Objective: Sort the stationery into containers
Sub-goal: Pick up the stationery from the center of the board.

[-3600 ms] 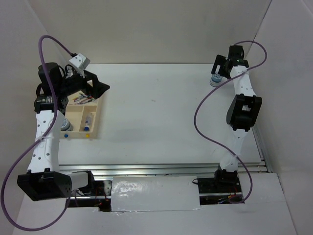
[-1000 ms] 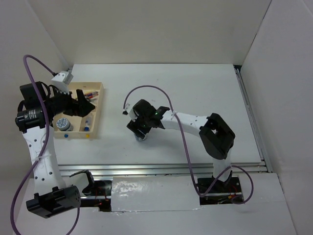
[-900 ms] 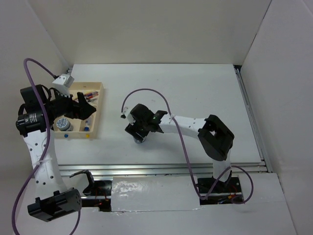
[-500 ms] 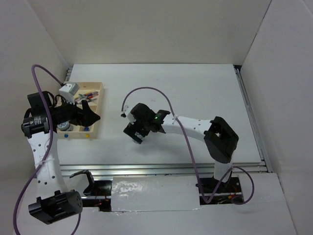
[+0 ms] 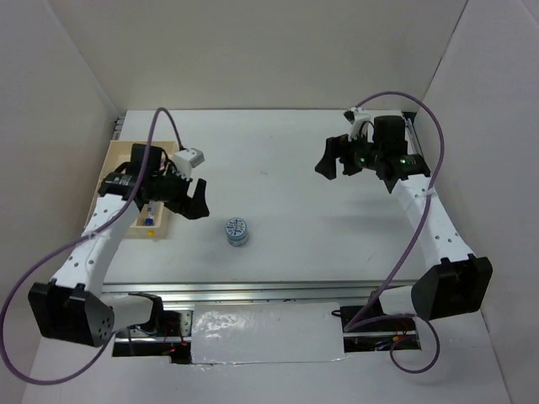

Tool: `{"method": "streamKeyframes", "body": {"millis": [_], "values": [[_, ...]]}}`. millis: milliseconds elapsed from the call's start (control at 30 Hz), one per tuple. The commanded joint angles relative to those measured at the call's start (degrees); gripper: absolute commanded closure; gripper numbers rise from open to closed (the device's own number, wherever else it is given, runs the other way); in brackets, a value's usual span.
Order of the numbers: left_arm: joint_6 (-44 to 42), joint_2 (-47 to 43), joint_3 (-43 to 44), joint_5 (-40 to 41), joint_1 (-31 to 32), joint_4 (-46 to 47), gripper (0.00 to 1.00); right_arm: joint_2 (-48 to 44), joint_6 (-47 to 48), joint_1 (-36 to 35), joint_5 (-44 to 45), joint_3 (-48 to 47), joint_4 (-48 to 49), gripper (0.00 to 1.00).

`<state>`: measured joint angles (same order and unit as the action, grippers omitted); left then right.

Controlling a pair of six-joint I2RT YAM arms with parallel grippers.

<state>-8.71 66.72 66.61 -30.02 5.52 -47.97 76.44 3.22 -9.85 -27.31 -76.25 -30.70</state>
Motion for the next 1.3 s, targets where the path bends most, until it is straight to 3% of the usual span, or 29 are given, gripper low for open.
{"method": "streamKeyframes", "body": {"millis": [0,167,367,700,1267], "values": [[0.7,4.6,3.2,8.5,6.6,2.3,0.12,-0.9,-0.6,4.0,-7.0,5.7,-6.1,0.00],[-0.3,14.1,9.0,20.8,16.9,0.6,0.16,-3.4,-2.5,7.5,-7.8,10.6,-4.5,0.00],[0.7,20.5,10.4,24.8,20.6,-0.1,0.14,-2.8,-2.0,8.4,-7.8,9.1,-6.2,0.00],[0.5,26.0,11.1,24.5,27.0,1.6,0.01,-2.1,-1.6,8.7,-10.1,9.2,-7.2,0.00],[1.2,31.5,7.8,24.9,30.3,4.8,0.06,-3.5,-1.1,9.1,-11.3,10.7,-7.5,0.00]]}}
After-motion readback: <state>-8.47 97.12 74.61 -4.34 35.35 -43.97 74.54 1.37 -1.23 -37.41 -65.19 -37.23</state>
